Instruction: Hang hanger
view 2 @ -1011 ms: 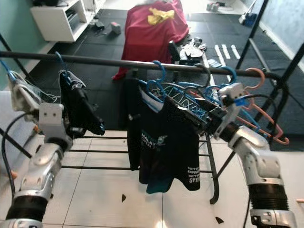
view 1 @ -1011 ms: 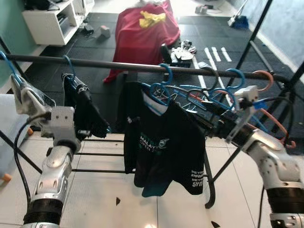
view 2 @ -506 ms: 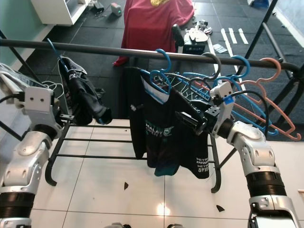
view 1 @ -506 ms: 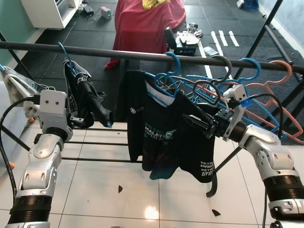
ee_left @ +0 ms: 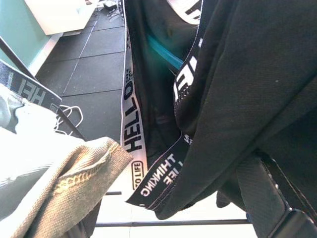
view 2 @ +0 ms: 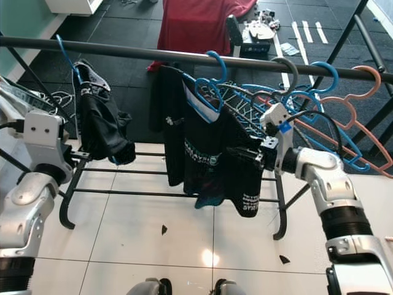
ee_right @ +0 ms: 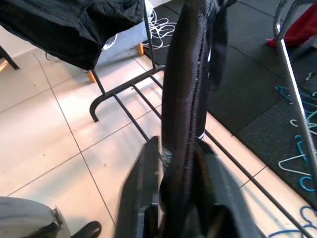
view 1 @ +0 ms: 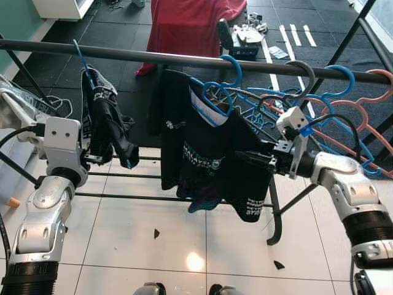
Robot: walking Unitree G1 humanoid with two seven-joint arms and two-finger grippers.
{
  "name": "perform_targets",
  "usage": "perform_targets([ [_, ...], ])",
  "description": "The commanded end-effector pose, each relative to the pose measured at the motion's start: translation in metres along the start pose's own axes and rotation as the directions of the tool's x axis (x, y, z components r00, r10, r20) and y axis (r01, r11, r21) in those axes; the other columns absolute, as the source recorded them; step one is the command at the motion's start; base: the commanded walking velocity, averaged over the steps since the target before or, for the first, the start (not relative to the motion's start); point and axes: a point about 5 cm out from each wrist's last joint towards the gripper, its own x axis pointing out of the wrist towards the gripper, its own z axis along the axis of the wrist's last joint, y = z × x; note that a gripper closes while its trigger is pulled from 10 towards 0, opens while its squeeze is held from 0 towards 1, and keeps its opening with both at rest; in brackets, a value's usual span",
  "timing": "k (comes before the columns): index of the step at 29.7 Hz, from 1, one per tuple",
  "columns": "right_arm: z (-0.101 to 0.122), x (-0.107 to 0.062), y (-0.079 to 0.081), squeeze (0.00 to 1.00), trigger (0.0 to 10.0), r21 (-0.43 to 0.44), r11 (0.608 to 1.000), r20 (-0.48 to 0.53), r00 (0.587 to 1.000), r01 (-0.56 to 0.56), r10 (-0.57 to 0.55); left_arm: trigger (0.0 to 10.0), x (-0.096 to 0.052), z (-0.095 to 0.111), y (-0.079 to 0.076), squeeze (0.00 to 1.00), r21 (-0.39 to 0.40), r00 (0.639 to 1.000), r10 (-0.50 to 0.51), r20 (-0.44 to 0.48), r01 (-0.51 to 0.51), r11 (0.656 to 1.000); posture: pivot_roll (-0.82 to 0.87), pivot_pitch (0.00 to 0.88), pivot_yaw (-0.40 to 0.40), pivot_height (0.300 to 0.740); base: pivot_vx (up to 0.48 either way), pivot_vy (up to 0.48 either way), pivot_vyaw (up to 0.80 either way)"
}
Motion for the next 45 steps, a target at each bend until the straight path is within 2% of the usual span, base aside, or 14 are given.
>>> perform_targets([
  [1,-0.005,-0.005,-0.002,0.00,0.0,-0.001,1.000,-0.024,1.000,0.004,-0.004,10.0,-0.002,-0.004,-0.001,0.00,-0.009,1.000,0.003,-0.021,-0.003,1.000,0.03,0.287,-0.019,0.740,0.000,0.000,0.00],
  [8,0.003,-0.017,-0.012,0.00,0.0,-0.040,0.998,-0.016,0.998,0.054,-0.055,10.0,0.005,-0.002,-0.012,0.00,-0.052,1.000,-0.002,-0.010,0.002,0.999,-0.01,0.228,-0.027,0.740,0.000,0.000,0.00],
  [21,0.022,-0.024,-0.015,0.00,0.0,-0.085,0.991,0.068,0.993,0.104,-0.098,10.0,0.013,-0.001,-0.024,0.00,-0.090,1.000,-0.001,0.013,0.002,0.996,-0.03,0.168,-0.033,0.740,0.000,0.000,0.00],
  [23,0.042,-0.030,-0.009,0.00,0.0,-0.103,0.988,0.171,0.980,0.119,-0.101,10.0,0.019,0.002,-0.027,0.00,-0.113,1.000,0.011,0.028,-0.008,0.994,-0.05,0.137,-0.028,0.740,0.000,0.000,0.00],
  [25,0.042,-0.030,-0.009,0.00,0.0,-0.103,0.988,0.171,0.980,0.119,-0.101,10.0,0.019,0.002,-0.027,0.00,-0.113,1.000,0.011,0.028,-0.008,0.994,-0.05,0.137,-0.028,0.740,0.000,0.000,0.00],
  [27,0.052,-0.033,-0.004,0.00,0.0,-0.117,0.986,0.215,0.972,0.121,-0.094,10.0,0.022,-0.002,-0.034,0.00,-0.136,1.000,0.002,0.016,0.000,0.991,-0.07,0.116,-0.023,0.740,0.000,0.000,0.00],
  [29,0.051,-0.034,0.000,0.00,0.0,-0.118,0.986,0.219,0.972,0.118,-0.091,10.0,0.021,-0.007,-0.040,0.00,-0.147,1.000,-0.015,-0.003,0.014,0.989,-0.07,0.108,-0.023,0.740,0.000,0.000,0.00],
  [31,0.051,-0.034,0.000,0.00,0.0,-0.118,0.986,0.219,0.972,0.118,-0.091,10.0,0.021,-0.007,-0.040,0.00,-0.147,1.000,-0.015,-0.003,0.014,0.989,-0.07,0.108,-0.023,0.740,0.000,0.000,0.00],
  [33,0.048,-0.035,0.006,0.00,0.0,-0.110,0.988,0.216,0.973,0.109,-0.083,10.0,0.019,-0.013,-0.047,0.00,-0.157,0.999,-0.033,-0.025,0.029,0.987,-0.08,0.096,-0.025,0.740,0.000,0.000,0.00],
  [35,0.037,-0.038,0.023,0.00,0.0,-0.083,0.994,0.199,0.979,0.072,-0.054,10.0,0.016,-0.021,-0.058,0.00,-0.172,0.996,-0.070,-0.055,0.059,0.983,-0.08,0.085,-0.020,0.740,0.000,0.000,0.00],
  [37,0.037,-0.038,0.023,0.00,0.0,-0.083,0.994,0.199,0.979,0.072,-0.054,10.0,0.016,-0.021,-0.058,0.00,-0.172,0.996,-0.070,-0.055,0.059,0.983,-0.08,0.085,-0.020,0.740,0.000,0.000,0.00],
  [38,0.027,-0.042,0.037,0.00,0.0,-0.060,0.997,0.173,0.984,0.041,-0.030,10.0,0.015,-0.025,-0.064,0.00,-0.174,0.992,-0.106,-0.071,0.093,0.980,-0.09,0.081,-0.017,0.740,0.000,0.000,0.00],
  [41,0.023,-0.046,0.044,0.00,0.0,-0.044,0.999,0.163,0.986,0.032,-0.025,10.0,0.015,-0.026,-0.064,0.00,-0.165,0.990,-0.120,-0.071,0.107,0.981,-0.10,0.080,-0.015,0.740,0.000,0.000,0.00],
  [45,0.017,-0.057,0.055,0.00,0.0,-0.015,0.999,0.135,0.990,0.044,-0.042,10.0,0.019,-0.030,-0.054,0.00,-0.118,0.990,-0.122,-0.064,0.114,0.986,-0.11,0.077,-0.015,0.740,-0.060,0.000,0.00],
])
